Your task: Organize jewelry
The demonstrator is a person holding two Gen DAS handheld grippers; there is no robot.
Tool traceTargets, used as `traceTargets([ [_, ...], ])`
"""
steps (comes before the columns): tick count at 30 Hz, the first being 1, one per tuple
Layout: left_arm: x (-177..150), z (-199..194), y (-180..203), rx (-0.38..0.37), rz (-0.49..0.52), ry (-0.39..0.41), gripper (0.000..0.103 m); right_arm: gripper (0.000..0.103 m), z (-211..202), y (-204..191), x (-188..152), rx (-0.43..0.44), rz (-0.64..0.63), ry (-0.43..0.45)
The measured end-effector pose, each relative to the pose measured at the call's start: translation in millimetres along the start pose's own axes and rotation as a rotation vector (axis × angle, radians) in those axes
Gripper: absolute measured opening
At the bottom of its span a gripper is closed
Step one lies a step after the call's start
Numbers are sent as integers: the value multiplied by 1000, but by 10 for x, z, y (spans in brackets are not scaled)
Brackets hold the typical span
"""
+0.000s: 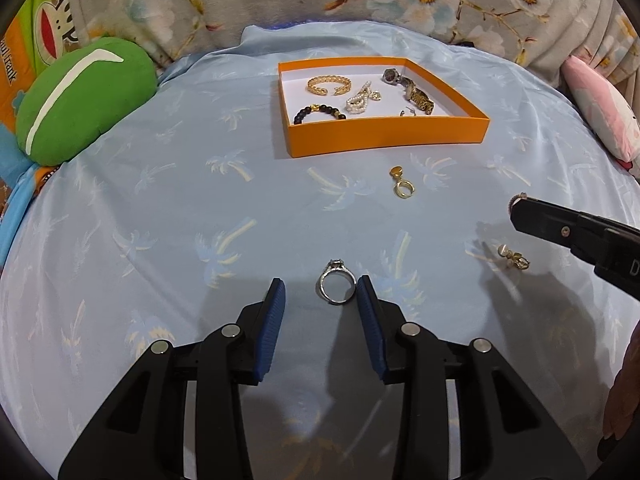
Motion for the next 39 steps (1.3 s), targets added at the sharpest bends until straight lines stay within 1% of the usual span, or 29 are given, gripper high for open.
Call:
traceTargets([
  [4, 18, 10, 43, 0, 7, 11, 33, 5, -2, -17, -1, 1, -4, -1],
  [8, 34, 9, 46, -16, 6, 18, 19, 5, -4, -23, -1, -3, -3, 1],
  [17, 50, -27, 23, -58, -24, 33, 19, 5, -43, -73, 42, -3, -7, 15],
  [22, 154, -122, 24, -81, -34, 60, 19, 5, -87, -80, 130, -3, -10, 32],
  [27, 443, -190, -2, -102, -36, 112, 19, 5, -94, -60, 330, -13, -20, 59],
  [31, 739, -130, -55, -116, -47, 147, 19, 5, -29, -19, 587, -18, -24, 84],
  [34, 1022, -11, -123, -123, -58, 172, 19, 5, 90, 1, 820, -22, -28, 96],
  [39, 1421, 272, -197, -120, -66, 190, 19, 5, 353, 34, 1168, -41, -34, 107],
])
Point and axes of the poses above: each gripper's, at about its wrist camera, not at the fingertips, and z roughly the way its jaws point, y to its right, x to its top, the point moved 3 cm from there along z, roughly the way its jaws point, and after that the axes turned 7 degrees about z, right-handed, at the moved point
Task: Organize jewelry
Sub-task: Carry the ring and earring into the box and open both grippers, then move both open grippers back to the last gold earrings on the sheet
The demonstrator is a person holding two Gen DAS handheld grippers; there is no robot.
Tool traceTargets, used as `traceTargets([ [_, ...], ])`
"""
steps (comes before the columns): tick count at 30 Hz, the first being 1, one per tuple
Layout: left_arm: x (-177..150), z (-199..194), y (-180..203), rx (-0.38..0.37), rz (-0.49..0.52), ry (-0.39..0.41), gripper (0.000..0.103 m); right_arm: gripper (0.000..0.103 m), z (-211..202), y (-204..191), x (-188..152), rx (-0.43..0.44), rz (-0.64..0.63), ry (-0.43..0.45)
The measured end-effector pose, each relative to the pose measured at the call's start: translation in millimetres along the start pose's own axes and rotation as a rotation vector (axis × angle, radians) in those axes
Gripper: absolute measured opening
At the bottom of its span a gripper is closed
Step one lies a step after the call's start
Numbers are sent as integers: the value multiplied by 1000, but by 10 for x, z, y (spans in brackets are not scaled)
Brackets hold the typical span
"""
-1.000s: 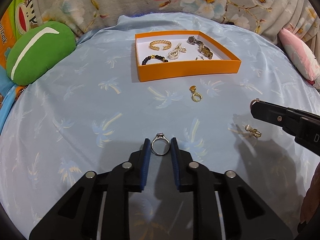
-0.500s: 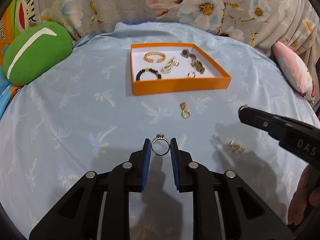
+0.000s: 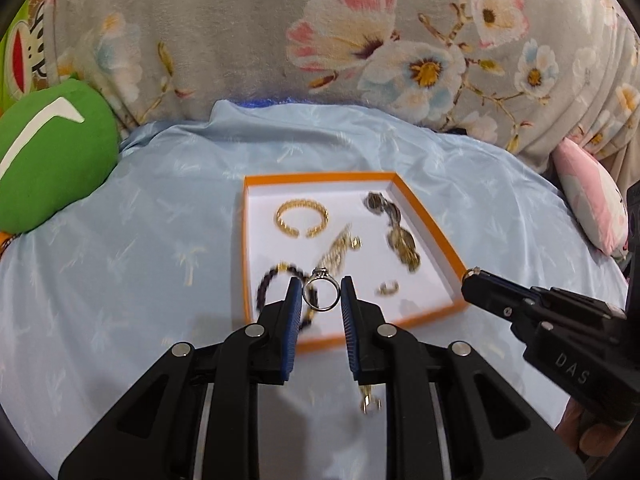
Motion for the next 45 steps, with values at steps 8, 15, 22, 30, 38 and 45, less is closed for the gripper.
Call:
traceTargets([
  [8, 259, 646, -125, 14, -22, -27, 19, 5, 599, 52, 239, -19, 3, -35],
  [15, 282, 878, -171, 19, -37, -43, 20, 10, 754, 114, 271, -25, 16, -43],
  [22, 246, 648, -263, 28, -81, -20, 28, 10, 406, 166, 252, -28, 32, 6],
  [30, -242, -104, -216, 36, -50, -8, 39, 12, -365, 376, -303, -91, 8, 15],
  [38, -960, -449, -68, 21, -69, -110, 39, 12, -691, 259, -1078, -52, -39, -80],
  [45, -1263, -560, 33, 16, -84, -153, 39, 12, -555, 6, -1370, -34, -95, -142],
])
Point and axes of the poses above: each gripper's, at about its wrist camera, not at the fingertips, and z roughly the way its jaws point, y to its right, x to its top, the point moved 3 cm from there along z, roughly the way its jaws point, and after that the axes turned 7 degrees about z, right-handed, at the moved point
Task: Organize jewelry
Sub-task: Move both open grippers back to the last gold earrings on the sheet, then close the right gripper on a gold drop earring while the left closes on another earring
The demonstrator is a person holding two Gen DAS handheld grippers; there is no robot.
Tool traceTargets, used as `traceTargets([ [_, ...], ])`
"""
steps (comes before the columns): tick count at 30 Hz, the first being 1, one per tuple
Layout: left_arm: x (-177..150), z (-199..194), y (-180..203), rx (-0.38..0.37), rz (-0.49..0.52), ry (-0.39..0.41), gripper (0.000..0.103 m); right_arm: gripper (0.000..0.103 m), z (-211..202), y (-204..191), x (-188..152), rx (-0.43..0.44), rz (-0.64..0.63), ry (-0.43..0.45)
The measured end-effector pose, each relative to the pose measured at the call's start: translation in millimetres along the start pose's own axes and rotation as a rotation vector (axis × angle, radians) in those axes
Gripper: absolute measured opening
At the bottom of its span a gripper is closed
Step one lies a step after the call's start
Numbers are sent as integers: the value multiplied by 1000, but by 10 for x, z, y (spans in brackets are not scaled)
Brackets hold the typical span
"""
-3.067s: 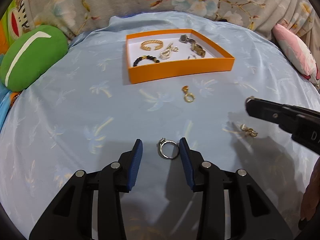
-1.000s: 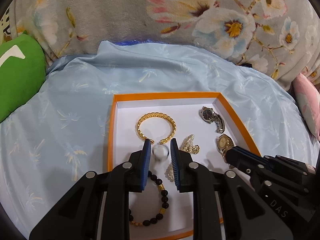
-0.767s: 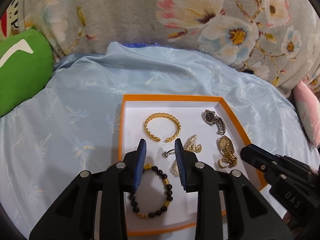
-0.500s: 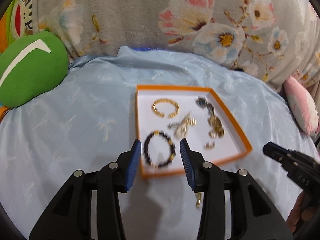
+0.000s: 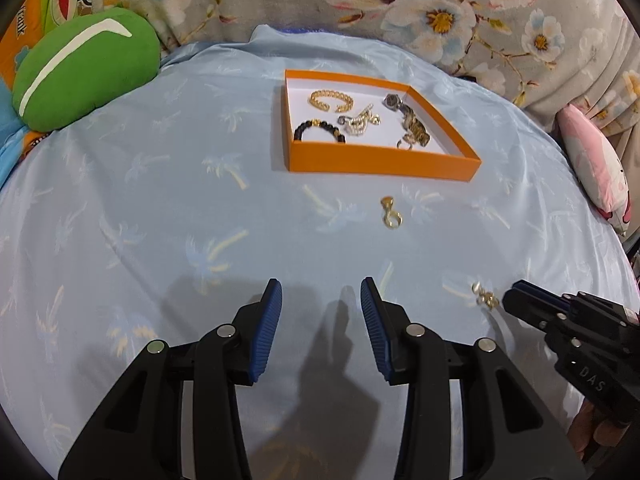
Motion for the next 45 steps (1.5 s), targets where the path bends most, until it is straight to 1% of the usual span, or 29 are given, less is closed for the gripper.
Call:
traceTargets([
  [6, -119, -21, 3, 3, -5, -10, 40, 12, 127, -71, -11, -17, -25, -20],
  [9, -121, -25, 35, 6, 7, -9, 44, 12, 150, -74, 16, -18, -26, -19],
  [14, -112, -14, 64, -4, 7, -9, 44, 12, 160, -69, 19, -21, -30, -16],
  [18, -93, -4, 83, -11, 6, -9, 44, 6, 161, -45, 24, -29, -23, -14],
  [19, -77, 2, 94, -14, 6, -8, 44, 4, 157, -33, 25, -29, -18, -13],
  [25, 122, 93, 173, -52, -12, -3, 46, 4, 76, 33, 31, -27, 7, 17],
  [30, 379, 313, 276, -61, -21, -4, 46, 4, 26, 72, 18, -26, 15, 23],
  [32, 454, 418, 314, -71, -26, -14, 46, 4, 10, 90, 12, -24, 21, 25],
  [34, 495, 500, 351, -62, -16, -21, 45, 4, 1, 118, 9, -19, 32, 24],
  [38, 566, 617, 406, -34, 10, -21, 40, 4, -5, 146, 17, -10, 47, 25],
  [39, 582, 635, 417, -27, 16, -19, 32, 4, -5, 150, 20, -8, 49, 25],
  [40, 592, 649, 419, -21, 20, -19, 28, 4, -3, 155, 23, -5, 53, 25],
  [42, 607, 674, 431, -13, 28, -12, 14, 4, 2, 167, 27, -2, 59, 25],
  [44, 601, 686, 442, 3, 39, -5, 8, 4, 6, 180, 30, 0, 65, 25],
  [45, 598, 683, 447, 7, 45, -2, 7, 4, 6, 185, 30, 2, 68, 26],
])
Point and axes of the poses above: each gripper's, at about its wrist camera, not at the fingertips, and z roughly the way its jaws point, y to its right, x to its top, the point moved 3 cm from there along z, roughly the way its jaws point, and after that the axes turned 7 degrees about z, right-handed, at the moved point
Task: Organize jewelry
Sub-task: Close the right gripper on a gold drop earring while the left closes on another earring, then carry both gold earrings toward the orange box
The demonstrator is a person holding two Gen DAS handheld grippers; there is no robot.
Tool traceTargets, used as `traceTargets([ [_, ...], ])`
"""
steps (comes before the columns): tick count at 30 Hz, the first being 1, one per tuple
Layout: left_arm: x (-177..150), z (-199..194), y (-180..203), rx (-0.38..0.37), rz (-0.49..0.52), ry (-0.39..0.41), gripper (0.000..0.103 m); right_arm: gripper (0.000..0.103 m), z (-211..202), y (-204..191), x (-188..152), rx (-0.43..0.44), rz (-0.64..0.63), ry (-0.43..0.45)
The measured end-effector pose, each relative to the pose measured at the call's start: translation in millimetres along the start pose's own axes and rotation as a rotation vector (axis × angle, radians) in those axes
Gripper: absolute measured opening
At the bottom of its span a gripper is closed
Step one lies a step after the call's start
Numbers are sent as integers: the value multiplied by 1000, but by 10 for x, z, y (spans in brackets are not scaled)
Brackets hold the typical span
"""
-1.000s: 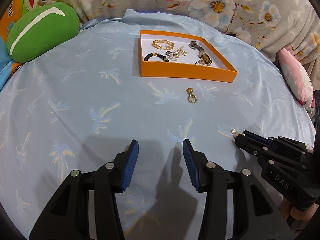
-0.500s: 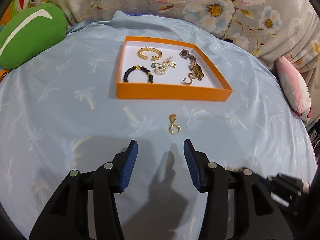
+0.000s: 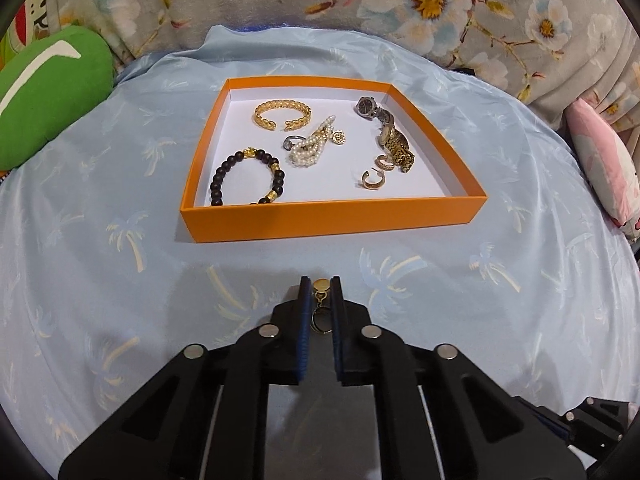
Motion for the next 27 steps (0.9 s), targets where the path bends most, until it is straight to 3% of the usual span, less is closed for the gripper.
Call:
traceTargets([
  [17, -183, -389, -173, -51, -55, 28, 5, 3, -102, -59, 61, 32, 7, 37],
  [27, -104, -736, -315, -70, -76, 80, 6, 2, -316, -134, 338, 52, 2, 104],
])
Point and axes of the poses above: each gripper's, at about its wrist camera, not at the fingertips, and z roughly the way its jaws point, y to its right, x to its top, the point moved 3 cm from there along z, roughly the way its jaws point, and after that the axes turned 7 degrees about z, right-handed, at the moved point
